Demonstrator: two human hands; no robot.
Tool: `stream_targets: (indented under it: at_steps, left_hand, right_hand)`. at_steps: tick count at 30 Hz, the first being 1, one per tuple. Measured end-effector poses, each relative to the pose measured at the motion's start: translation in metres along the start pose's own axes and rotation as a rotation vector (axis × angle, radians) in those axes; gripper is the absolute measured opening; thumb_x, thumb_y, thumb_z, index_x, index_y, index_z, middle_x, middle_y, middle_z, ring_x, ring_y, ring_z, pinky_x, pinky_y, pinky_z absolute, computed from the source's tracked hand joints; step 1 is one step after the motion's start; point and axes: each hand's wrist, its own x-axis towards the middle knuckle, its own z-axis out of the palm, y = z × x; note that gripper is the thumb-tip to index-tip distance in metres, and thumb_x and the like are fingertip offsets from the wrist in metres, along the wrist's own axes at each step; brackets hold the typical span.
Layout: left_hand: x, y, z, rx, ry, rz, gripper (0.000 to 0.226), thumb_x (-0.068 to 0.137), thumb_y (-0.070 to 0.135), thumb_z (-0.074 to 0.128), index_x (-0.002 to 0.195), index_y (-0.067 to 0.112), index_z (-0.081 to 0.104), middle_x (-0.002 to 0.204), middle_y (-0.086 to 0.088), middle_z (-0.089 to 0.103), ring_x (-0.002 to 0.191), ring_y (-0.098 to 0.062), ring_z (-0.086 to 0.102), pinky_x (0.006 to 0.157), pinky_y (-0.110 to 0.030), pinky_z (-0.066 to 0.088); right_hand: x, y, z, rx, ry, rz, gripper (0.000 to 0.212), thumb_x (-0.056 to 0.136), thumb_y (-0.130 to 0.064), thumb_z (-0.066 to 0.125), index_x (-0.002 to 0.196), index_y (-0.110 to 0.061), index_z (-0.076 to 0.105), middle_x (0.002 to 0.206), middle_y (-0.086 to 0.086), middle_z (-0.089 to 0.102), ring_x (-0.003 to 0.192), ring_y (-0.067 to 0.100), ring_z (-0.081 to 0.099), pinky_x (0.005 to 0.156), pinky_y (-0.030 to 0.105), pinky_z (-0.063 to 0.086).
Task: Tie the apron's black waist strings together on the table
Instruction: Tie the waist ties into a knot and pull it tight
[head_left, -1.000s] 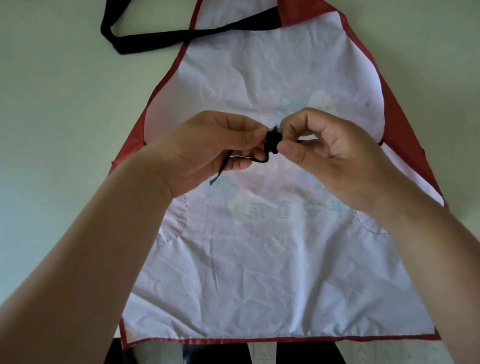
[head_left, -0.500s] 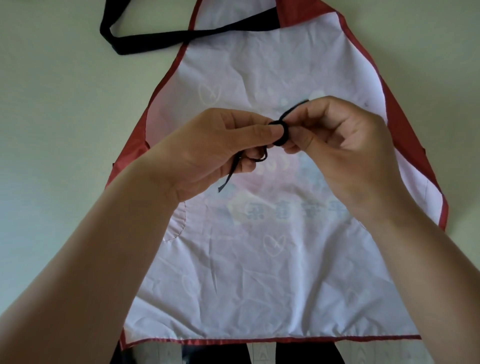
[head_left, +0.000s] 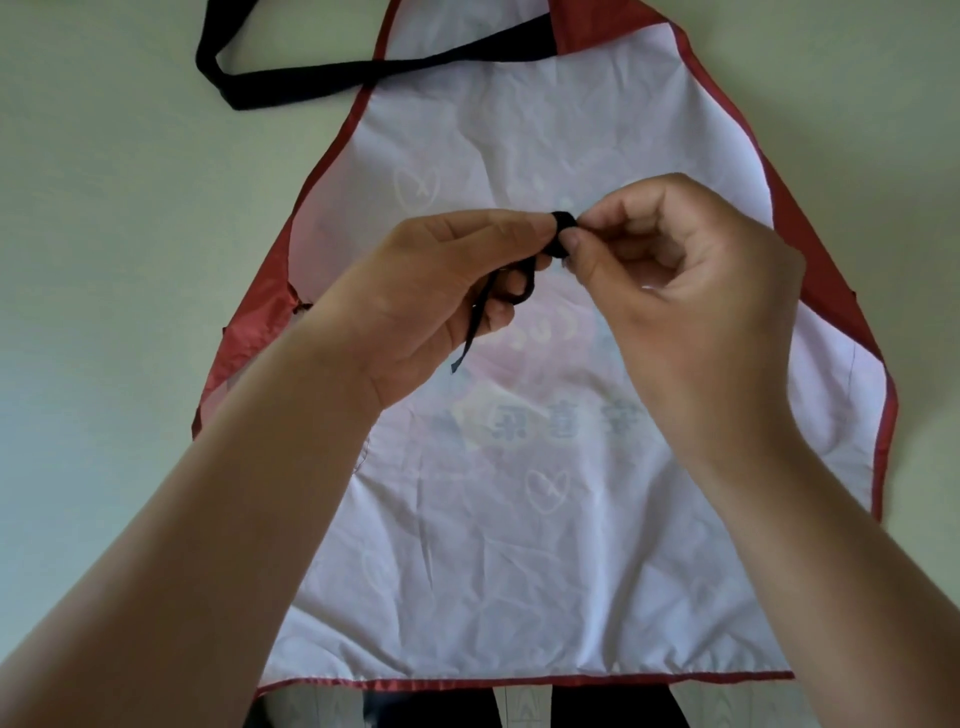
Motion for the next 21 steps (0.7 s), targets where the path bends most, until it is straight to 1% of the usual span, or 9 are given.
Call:
stream_targets:
  at_steps: [3,5,7,9,12,15,17,19,21]
  left_hand:
    - [0.001,-0.003,0.001,-0.052,0.02,0.014,0.015,0.094,0.012,0.061,0.093,0.009,0.075,0.072,0.004,0.064,0.063,-0.008,0.049,0.053,-0.017,0.039]
    - [0.001,-0.006,0.002,-0.054,0.033,0.035,0.013,0.093,0.011,0.061,0.093,0.01,0.075,0.071,0.005,0.064,0.064,-0.008,0.05,0.053,-0.017,0.039]
    - [0.0,-0.009,0.005,-0.036,0.045,0.074,0.013,0.092,0.008,0.062,0.095,0.009,0.075,0.073,0.003,0.064,0.065,-0.009,0.049,0.055,-0.018,0.037]
    - [-0.001,-0.011,0.007,-0.009,0.061,0.12,0.014,0.09,0.006,0.064,0.097,0.009,0.076,0.077,-0.003,0.062,0.067,-0.009,0.049,0.058,-0.02,0.035]
    - [-0.001,-0.014,0.007,0.081,0.111,0.187,0.016,0.088,0.007,0.068,0.101,0.009,0.077,0.083,-0.012,0.063,0.07,-0.011,0.052,0.061,-0.022,0.038]
    - [-0.002,-0.012,0.004,0.151,0.158,0.202,0.014,0.087,0.01,0.071,0.1,0.009,0.077,0.073,-0.002,0.07,0.068,-0.007,0.06,0.062,-0.018,0.045]
    - [-0.002,-0.01,0.002,0.153,0.143,0.184,0.013,0.089,0.01,0.068,0.099,0.008,0.076,0.069,0.004,0.072,0.066,-0.005,0.064,0.061,-0.016,0.049]
    - [-0.001,-0.007,-0.002,0.164,0.138,0.171,0.013,0.09,0.009,0.066,0.098,0.009,0.076,0.07,0.005,0.074,0.068,-0.005,0.066,0.06,-0.016,0.05]
    - [-0.001,-0.004,-0.006,0.267,0.18,0.198,0.011,0.09,0.01,0.068,0.093,0.014,0.077,0.067,0.008,0.074,0.066,-0.005,0.064,0.057,-0.016,0.046]
  right_hand:
    - [0.002,-0.002,0.004,0.034,0.015,0.126,0.006,0.087,-0.017,0.074,0.088,-0.011,0.072,0.077,-0.006,0.074,0.072,0.009,0.074,0.071,0.021,0.059]
    - [0.004,-0.003,0.006,0.019,0.029,0.162,0.005,0.086,-0.018,0.074,0.086,-0.013,0.073,0.074,-0.009,0.074,0.069,0.006,0.073,0.069,0.02,0.059]
    - [0.004,-0.005,0.008,-0.032,0.064,0.152,0.005,0.085,-0.018,0.073,0.083,-0.013,0.073,0.069,-0.014,0.071,0.065,0.002,0.071,0.064,0.014,0.055]
    - [0.004,-0.007,0.011,-0.091,0.101,0.115,0.004,0.083,-0.017,0.073,0.081,-0.013,0.072,0.064,-0.019,0.065,0.064,-0.001,0.068,0.059,0.006,0.048]
    - [0.003,-0.007,0.014,-0.159,0.107,0.062,0.004,0.082,-0.014,0.072,0.081,-0.011,0.071,0.062,-0.013,0.063,0.07,0.003,0.068,0.058,0.009,0.05]
    - [0.003,-0.004,0.013,-0.23,0.095,0.014,0.006,0.083,-0.015,0.071,0.081,-0.009,0.07,0.063,-0.009,0.064,0.061,0.011,0.067,0.059,0.019,0.054]
    - [0.003,-0.002,0.011,-0.258,0.081,-0.004,0.008,0.082,-0.017,0.07,0.081,-0.008,0.068,0.064,-0.009,0.062,0.058,0.011,0.065,0.06,0.023,0.054]
    - [0.003,0.001,0.007,-0.26,0.047,-0.002,0.008,0.081,-0.016,0.069,0.082,-0.009,0.066,0.066,-0.01,0.06,0.059,0.012,0.06,0.059,0.02,0.05]
    - [0.003,0.004,0.003,-0.272,-0.015,0.01,0.007,0.081,-0.016,0.068,0.083,-0.01,0.064,0.067,-0.009,0.059,0.061,0.015,0.059,0.058,0.017,0.045]
